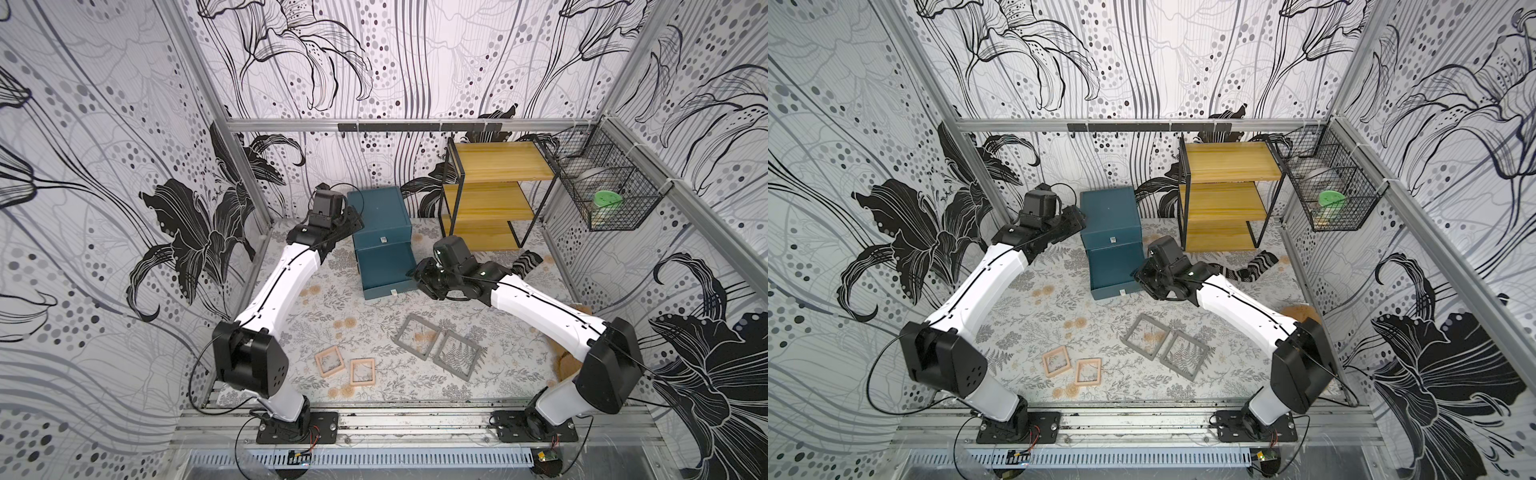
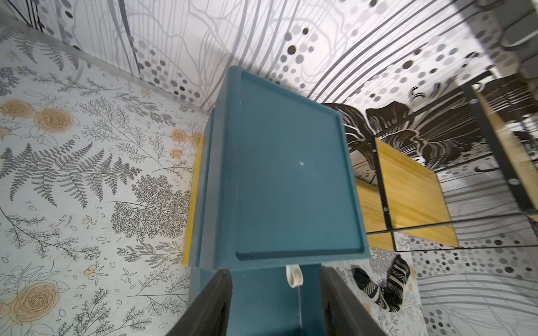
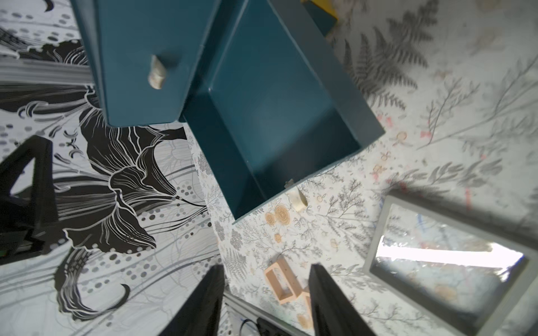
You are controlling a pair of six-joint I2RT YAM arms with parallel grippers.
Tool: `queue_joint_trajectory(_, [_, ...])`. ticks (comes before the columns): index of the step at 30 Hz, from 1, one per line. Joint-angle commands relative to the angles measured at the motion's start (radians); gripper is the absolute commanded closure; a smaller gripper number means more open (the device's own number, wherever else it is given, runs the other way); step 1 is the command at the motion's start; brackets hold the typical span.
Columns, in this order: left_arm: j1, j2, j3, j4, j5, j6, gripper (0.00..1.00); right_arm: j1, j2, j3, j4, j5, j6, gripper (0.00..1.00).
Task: Place the brooch boxes into the drawer by color
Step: Pick up the brooch box from the center of the board.
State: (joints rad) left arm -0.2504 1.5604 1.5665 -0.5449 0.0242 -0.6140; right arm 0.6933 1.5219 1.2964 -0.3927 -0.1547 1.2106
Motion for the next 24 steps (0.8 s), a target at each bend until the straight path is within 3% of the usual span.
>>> queue_joint_trajectory(1, [-0.031,-0.09,-0.082,-0.005,-0.03,-0.006,0.47,-0.008,-0.077,-0.033,-0.054,0.068,-0.227,0.48])
queue_joint_trajectory(7, [-0.085,-0.289,-0.273,-0.008,0.017,-0.021,0.49,-0.01,-0.182,-0.106,-0.105,0.094,-0.46,0.53])
queue_joint_trajectory(16, [-0.215,-0.553,-0.526,-0.006,0.175,-0.039,0.56,-0.011,-0.245,-0.173,-0.179,0.079,-0.665,0.64])
queue_joint_trajectory(19, [-0.293,-0.635,-0.623,0.028,0.176,-0.082,0.59,-0.011,-0.263,-0.209,-0.188,0.086,-0.711,0.66])
queue_joint_trajectory(24, [-0.424,-0.723,-0.741,0.043,0.082,-0.145,0.6,-0.012,-0.262,-0.26,-0.201,0.112,-0.8,0.67])
